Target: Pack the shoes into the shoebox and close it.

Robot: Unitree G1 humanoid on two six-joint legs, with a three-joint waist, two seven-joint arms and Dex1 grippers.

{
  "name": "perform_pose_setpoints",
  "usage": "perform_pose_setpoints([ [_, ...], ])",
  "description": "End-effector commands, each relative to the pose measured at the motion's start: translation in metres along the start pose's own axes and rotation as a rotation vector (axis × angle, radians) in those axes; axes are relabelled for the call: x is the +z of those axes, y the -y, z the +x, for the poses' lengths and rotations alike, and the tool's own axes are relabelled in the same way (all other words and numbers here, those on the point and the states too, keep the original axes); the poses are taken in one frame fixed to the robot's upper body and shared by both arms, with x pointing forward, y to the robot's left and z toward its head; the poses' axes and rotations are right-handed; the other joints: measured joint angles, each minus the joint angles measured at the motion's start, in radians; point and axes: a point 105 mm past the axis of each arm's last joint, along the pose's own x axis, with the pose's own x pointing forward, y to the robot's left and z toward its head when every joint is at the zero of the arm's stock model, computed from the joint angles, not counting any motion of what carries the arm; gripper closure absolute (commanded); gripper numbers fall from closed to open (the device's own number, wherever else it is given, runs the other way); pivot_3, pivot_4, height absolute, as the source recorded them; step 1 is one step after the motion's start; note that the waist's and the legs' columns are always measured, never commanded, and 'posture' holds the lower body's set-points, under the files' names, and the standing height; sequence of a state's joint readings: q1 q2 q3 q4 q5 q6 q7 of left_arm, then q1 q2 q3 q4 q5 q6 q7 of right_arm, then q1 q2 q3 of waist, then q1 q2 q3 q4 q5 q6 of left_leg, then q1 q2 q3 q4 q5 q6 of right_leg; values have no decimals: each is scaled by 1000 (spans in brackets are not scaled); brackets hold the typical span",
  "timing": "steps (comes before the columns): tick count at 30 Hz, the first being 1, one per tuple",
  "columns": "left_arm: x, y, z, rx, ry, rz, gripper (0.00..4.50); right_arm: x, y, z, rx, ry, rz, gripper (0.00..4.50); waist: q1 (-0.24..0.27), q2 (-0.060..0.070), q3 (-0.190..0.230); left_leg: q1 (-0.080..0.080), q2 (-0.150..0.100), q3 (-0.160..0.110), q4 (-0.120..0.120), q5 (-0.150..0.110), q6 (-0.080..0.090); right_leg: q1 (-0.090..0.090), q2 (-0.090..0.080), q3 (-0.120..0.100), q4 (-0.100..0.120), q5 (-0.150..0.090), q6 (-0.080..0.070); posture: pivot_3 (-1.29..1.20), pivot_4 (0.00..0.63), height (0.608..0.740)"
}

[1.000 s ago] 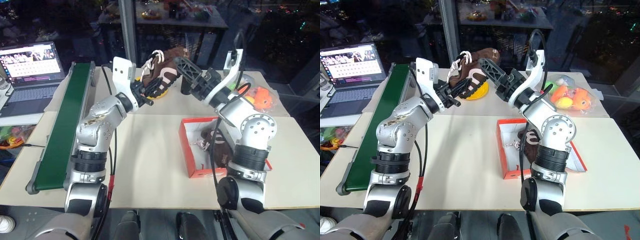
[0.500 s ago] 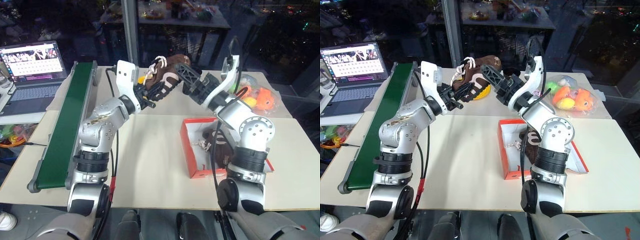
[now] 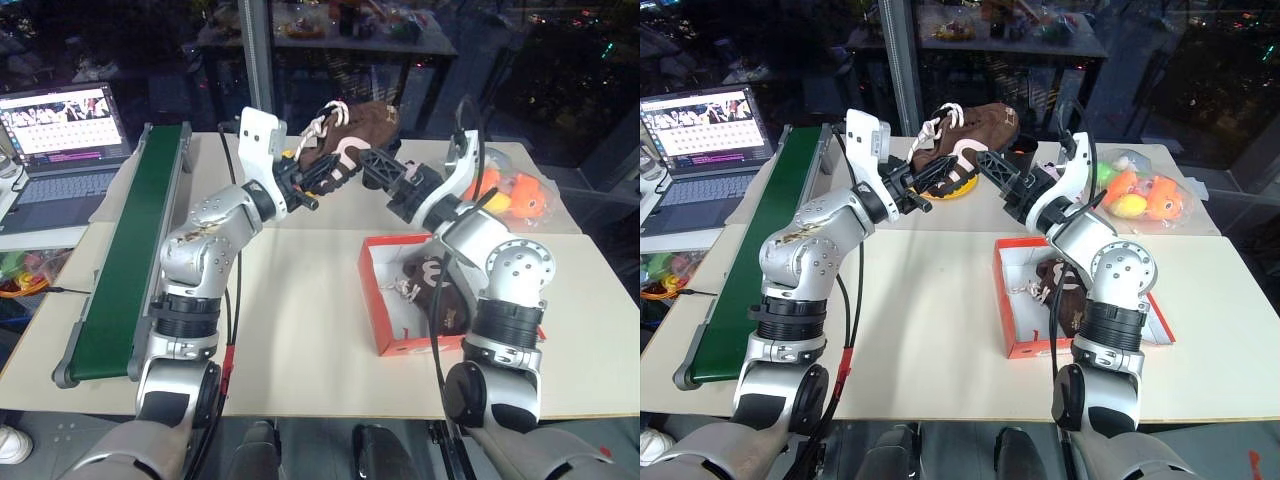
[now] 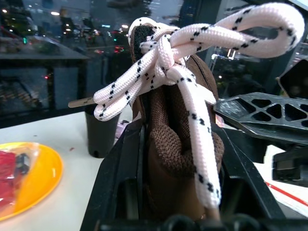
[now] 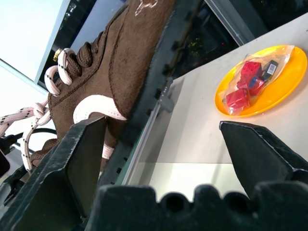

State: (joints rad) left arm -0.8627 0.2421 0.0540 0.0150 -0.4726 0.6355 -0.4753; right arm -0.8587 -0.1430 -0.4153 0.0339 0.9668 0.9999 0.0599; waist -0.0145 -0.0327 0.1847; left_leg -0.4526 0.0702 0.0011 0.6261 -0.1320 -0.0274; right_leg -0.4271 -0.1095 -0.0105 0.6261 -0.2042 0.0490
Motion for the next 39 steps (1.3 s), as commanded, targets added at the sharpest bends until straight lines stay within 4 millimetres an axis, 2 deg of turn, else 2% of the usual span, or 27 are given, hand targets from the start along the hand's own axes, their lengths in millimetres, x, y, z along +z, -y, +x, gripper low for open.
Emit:
perform_pose_setpoints([
  [1,17,15,1,-45,63,30,3169,21,-24,4,98,80,7,0,0,0,0,0,0,0,0,0,0,0,0,0,0,0,0,0,150,736],
  [5,15,19,2,-55,62,14,3169,24,-23,7,89,100,22,0,1,0,0,0,0,0,0,0,0,0,0,0,0,0,0,0,150,736],
  [6,15,20,2,-57,61,10,3183,25,-22,7,86,105,24,516,1,0,0,0,0,0,0,0,0,0,0,0,0,0,0,0,150,736],
  [7,14,21,2,-59,60,8,3183,26,-22,7,87,109,25,679,2,0,0,0,0,0,0,0,0,0,0,0,0,0,0,0,150,736],
  [16,14,17,2,-42,58,-15,3183,38,-22,5,69,163,21,3757,1,0,0,0,0,0,0,0,0,0,0,0,0,0,0,0,150,736],
  [18,14,15,2,-34,69,-43,2426,42,-20,5,57,178,14,4098,1,0,0,0,0,0,0,0,0,0,0,0,0,0,0,0,150,736],
  [19,15,12,2,-23,79,-62,2250,46,-19,4,41,189,-4,4113,1,0,0,0,0,0,0,0,0,0,0,0,0,0,0,0,150,736],
  [22,12,-4,-2,48,53,-43,1068,58,-10,-1,-48,198,-143,4145,3,1,0,0,0,0,0,0,0,0,0,0,0,0,0,0,150,736],
  [25,0,-25,-11,135,-29,19,50,69,0,-11,-147,130,-353,4149,3,1,1,-1,0,0,0,0,0,0,0,0,-1,0,0,0,150,736],
  [27,-13,-37,-22,167,-88,41,0,72,12,-26,-232,-5,-553,4150,3,3,2,-1,0,0,0,0,0,0,0,0,-1,0,0,0,150,736],
  [29,-18,-39,-27,171,-106,36,0,70,24,-40,-277,-117,-644,4150,3,4,3,-2,-1,0,-1,0,0,-1,0,1,-2,0,0,0,150,736],
  [34,-28,-28,-28,141,-126,20,0,46,42,-73,-283,-354,-673,4150,4,4,3,-3,-1,0,-1,-1,2,-2,0,1,-2,-2,0,0,150,736],
  [39,-35,-22,-27,131,-135,14,0,4,68,-105,-306,-553,-611,4150,3,4,3,-4,-1,0,1,-1,2,-2,0,1,-2,-2,0,0,150,736],
])
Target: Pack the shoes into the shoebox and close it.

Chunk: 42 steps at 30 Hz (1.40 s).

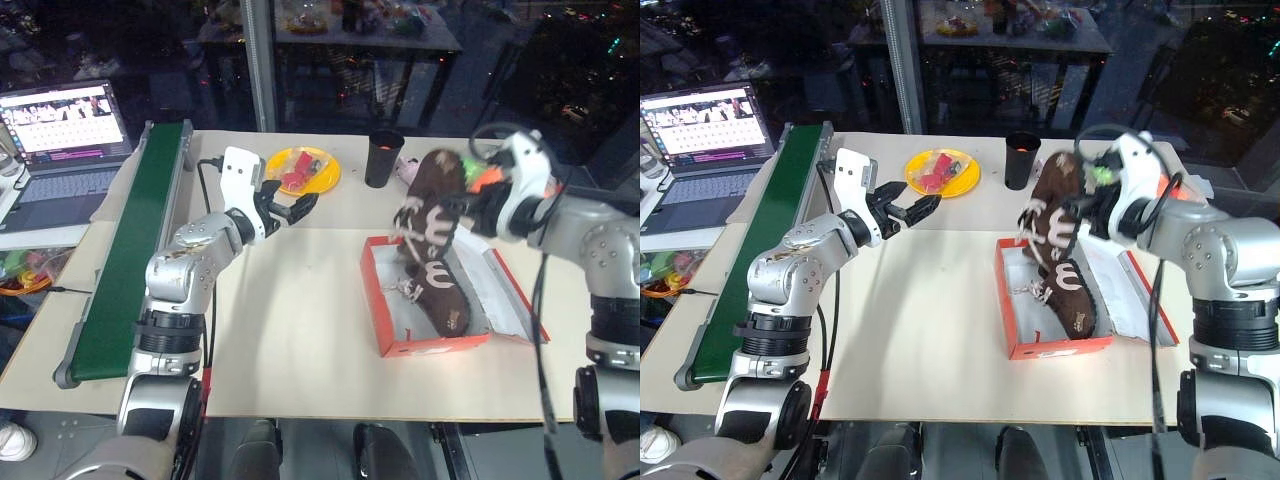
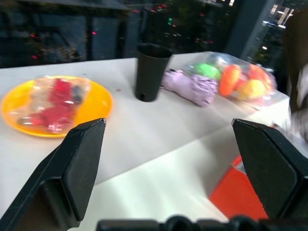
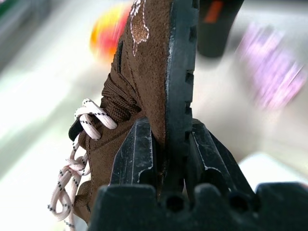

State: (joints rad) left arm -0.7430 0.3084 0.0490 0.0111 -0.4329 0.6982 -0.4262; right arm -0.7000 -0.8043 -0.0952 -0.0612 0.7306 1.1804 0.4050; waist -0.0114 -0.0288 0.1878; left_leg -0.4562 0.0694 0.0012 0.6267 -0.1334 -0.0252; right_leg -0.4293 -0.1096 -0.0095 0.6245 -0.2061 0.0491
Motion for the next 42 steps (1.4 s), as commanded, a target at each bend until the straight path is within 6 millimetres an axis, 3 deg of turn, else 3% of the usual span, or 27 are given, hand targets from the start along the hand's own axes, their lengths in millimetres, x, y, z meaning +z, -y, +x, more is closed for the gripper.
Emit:
perform_pose_setpoints([
  [1,11,8,-1,-21,41,30,0,-20,-6,-11,40,-62,-29,4150,1,0,0,0,0,0,0,0,0,0,0,0,0,0,0,0,150,736],
  [7,8,8,-1,-16,39,25,0,-61,-10,-10,75,-185,-6,4150,-1,0,0,0,0,0,3,0,0,1,0,1,1,-3,6,0,150,736],
  [12,6,8,-2,-7,38,21,0,-95,-13,3,69,-334,-106,4150,2,0,0,1,0,0,3,0,0,2,0,1,0,-4,7,0,150,736],
  [17,4,10,-2,-4,36,25,0,-105,-22,24,113,-380,-191,4150,5,-1,-1,2,0,0,4,0,0,3,0,1,0,-4,7,0,150,736],
  [22,2,9,-6,12,27,38,0,-117,-26,47,128,-443,-336,4150,-4,-14,-8,8,0,0,3,0,0,8,0,1,0,-4,7,0,150,736],
  [24,1,8,-6,16,27,38,0,-120,-29,51,140,-455,-359,3166,-3,-17,-10,11,0,0,2,0,0,10,0,1,0,-7,3,0,150,736],
  [25,1,9,-6,16,26,38,0,-120,-31,54,146,-455,-368,3015,-2,-17,-10,11,0,0,2,0,0,10,0,1,0,-7,2,0,150,736],
  [30,-1,10,-5,13,19,39,0,-107,-34,61,132,-403,-388,1220,1,-17,-10,11,0,0,2,0,0,10,0,2,1,-6,4,0,150,736],
  [32,-2,12,-5,3,12,42,0,-96,-32,59,109,-371,-396,483,2,-17,-10,10,0,0,2,0,0,9,0,2,1,-4,6,0,150,736],
  [34,-4,14,-5,-17,-5,53,0,-75,-32,51,98,-317,-384,18,4,-16,-10,10,0,0,2,0,0,9,0,2,1,-4,6,0,150,736],
  [39,-7,19,-5,-87,-45,82,0,-30,-40,22,106,-193,-292,18,9,-14,-8,7,0,0,1,0,0,6,0,2,1,-4,6,0,150,736],
  [42,-11,29,-7,-193,-94,131,0,-16,-52,-2,168,-166,-249,18,12,-13,-8,6,0,0,0,0,0,4,0,2,1,-3,5,0,150,736],
])
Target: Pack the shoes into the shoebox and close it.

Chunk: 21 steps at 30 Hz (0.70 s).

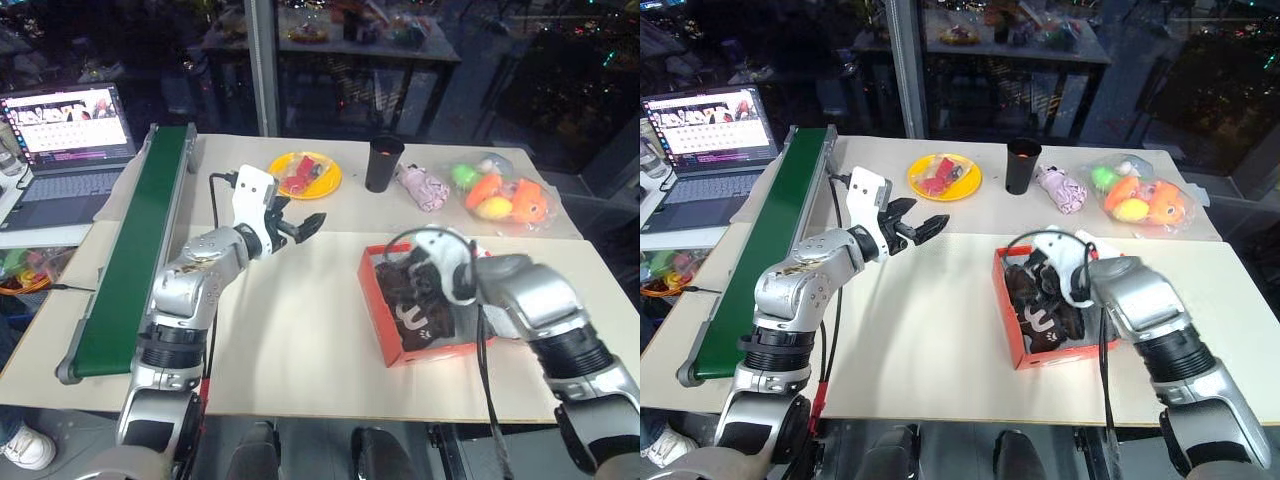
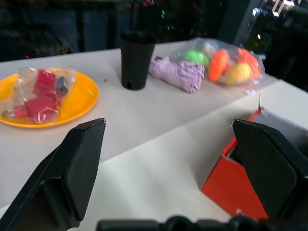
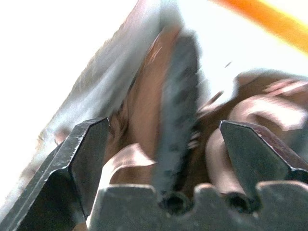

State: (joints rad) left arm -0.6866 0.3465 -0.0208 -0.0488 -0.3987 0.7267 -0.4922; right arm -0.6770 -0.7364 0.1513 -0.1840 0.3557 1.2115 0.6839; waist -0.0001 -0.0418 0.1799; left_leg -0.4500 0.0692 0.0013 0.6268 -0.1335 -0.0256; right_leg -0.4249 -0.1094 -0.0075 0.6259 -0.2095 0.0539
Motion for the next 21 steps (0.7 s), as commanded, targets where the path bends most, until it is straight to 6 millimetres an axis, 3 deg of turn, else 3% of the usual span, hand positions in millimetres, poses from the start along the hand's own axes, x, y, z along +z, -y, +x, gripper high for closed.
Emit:
perform_pose_setpoints([
  [1,9,18,-1,-149,-13,82,0,23,-10,-40,40,77,-3,18,2,0,0,0,0,0,0,0,0,0,0,0,0,1,-1,0,150,736],
  [6,0,49,-5,-444,-121,204,0,6,-2,-94,-68,43,2,18,21,0,0,-2,0,0,1,0,0,0,0,-1,-1,-5,-4,0,150,736],
  [10,-3,59,-10,-583,-167,246,0,-23,-4,-118,-129,29,92,18,25,1,0,-4,0,0,2,0,0,-1,0,0,-2,-5,-5,0,150,736],
  [13,-4,64,-13,-664,-192,269,0,-51,-12,-127,-172,34,159,704,28,1,0,-3,0,0,2,0,0,0,0,-1,-1,-5,-4,0,150,736],
  [17,-2,65,-11,-703,-202,289,0,-87,-23,-131,-239,36,281,2107,28,2,0,-3,0,0,3,0,0,0,0,0,-1,-6,-4,0,150,736],
  [21,8,53,-4,-652,-199,323,0,-131,-31,-129,-312,-10,439,3488,26,4,0,-2,0,-1,4,0,0,1,0,0,0,-6,-3,0,150,736],
])
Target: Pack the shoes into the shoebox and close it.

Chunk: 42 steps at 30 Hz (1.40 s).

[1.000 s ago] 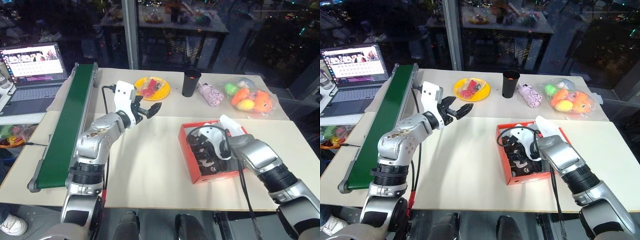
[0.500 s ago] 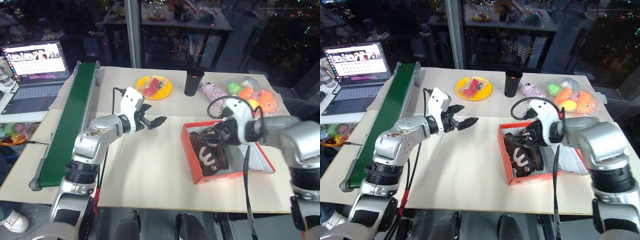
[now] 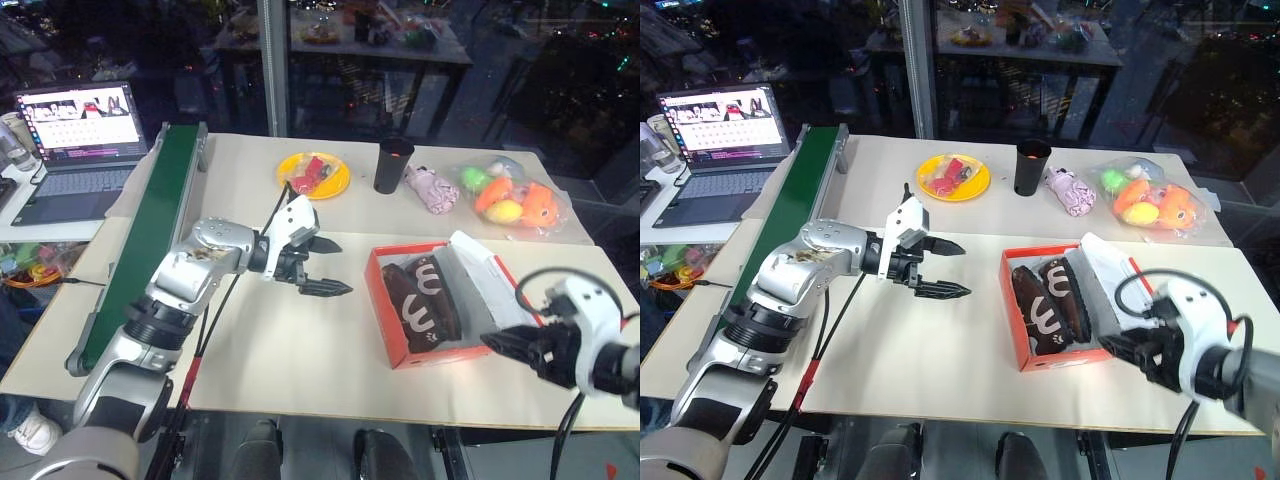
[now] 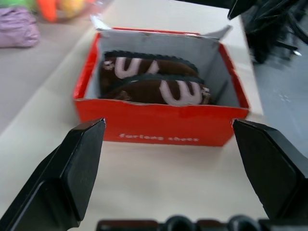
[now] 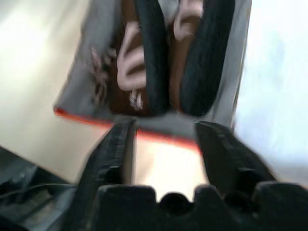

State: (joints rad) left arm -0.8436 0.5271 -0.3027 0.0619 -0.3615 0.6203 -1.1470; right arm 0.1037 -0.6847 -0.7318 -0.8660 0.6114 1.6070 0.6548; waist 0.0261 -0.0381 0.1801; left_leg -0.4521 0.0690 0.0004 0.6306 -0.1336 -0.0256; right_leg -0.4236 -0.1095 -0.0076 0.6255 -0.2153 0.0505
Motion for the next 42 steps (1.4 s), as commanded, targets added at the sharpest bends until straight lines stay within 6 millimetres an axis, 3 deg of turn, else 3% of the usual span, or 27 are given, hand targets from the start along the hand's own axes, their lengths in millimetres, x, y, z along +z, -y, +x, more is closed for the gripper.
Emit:
perform_pose_setpoints([
  [1,17,-17,-8,65,-1,74,0,-22,11,-3,-107,9,62,3772,-1,0,0,0,0,0,0,0,0,0,0,0,0,0,0,0,150,736],
  [3,19,-22,-14,81,-17,79,0,-35,14,5,-109,27,106,4461,-4,1,-1,0,0,0,0,0,0,0,0,0,0,0,0,0,150,736],
  [6,20,-21,-22,64,-47,87,0,-47,22,22,-114,94,179,4461,-20,1,-1,1,0,0,-1,0,0,0,0,1,0,0,0,0,150,736],
  [11,22,-12,-31,24,-83,94,0,-69,57,54,-211,135,202,4461,-26,3,-1,1,0,0,-1,0,0,0,0,1,0,0,0,0,150,736],
  [16,21,-8,-43,25,-116,95,0,-69,76,83,-234,207,181,4461,-30,6,0,1,0,1,-2,0,0,0,0,2,0,0,0,0,150,736],
  [23,13,-7,-53,50,-155,77,0,-39,119,91,-409,400,87,4461,-40,6,0,6,-1,2,-3,0,0,2,0,4,1,0,0,0,150,736],
  [25,8,-7,-56,50,-182,84,0,-28,125,85,-452,449,45,4461,-40,7,0,6,-1,2,-4,0,0,1,1,5,1,-1,0,0,150,736],
  [28,8,-6,-58,50,-186,82,0,1,128,55,-497,612,45,4461,-38,10,2,6,-1,2,-5,0,0,0,1,5,2,0,3,0,150,736],
  [32,6,-4,-54,30,-182,78,0,33,125,16,-522,773,13,4461,-37,10,2,6,-1,2,-4,0,0,1,1,6,3,0,4,0,150,736],
  [34,6,-2,-51,16,-177,76,0,59,112,-7,-480,871,-6,4461,-37,11,2,7,-1,2,-4,0,0,2,1,7,3,-2,1,0,150,736],
  [36,6,-3,-49,12,-175,75,0,70,103,-16,-448,905,-8,4461,-38,11,2,7,-1,3,-3,0,0,2,1,8,4,-2,1,0,150,736],
  [39,4,-5,-46,10,-175,75,0,97,68,-29,-278,955,-14,4461,-39,11,2,8,-1,3,-4,0,0,1,1,9,4,-2,1,0,150,736],
  [42,1,-7,-45,10,-179,72,0,106,24,-19,-67,890,-31,4461,-38,11,2,8,-1,3,-4,0,0,1,2,9,4,-2,1,0,150,736],
])
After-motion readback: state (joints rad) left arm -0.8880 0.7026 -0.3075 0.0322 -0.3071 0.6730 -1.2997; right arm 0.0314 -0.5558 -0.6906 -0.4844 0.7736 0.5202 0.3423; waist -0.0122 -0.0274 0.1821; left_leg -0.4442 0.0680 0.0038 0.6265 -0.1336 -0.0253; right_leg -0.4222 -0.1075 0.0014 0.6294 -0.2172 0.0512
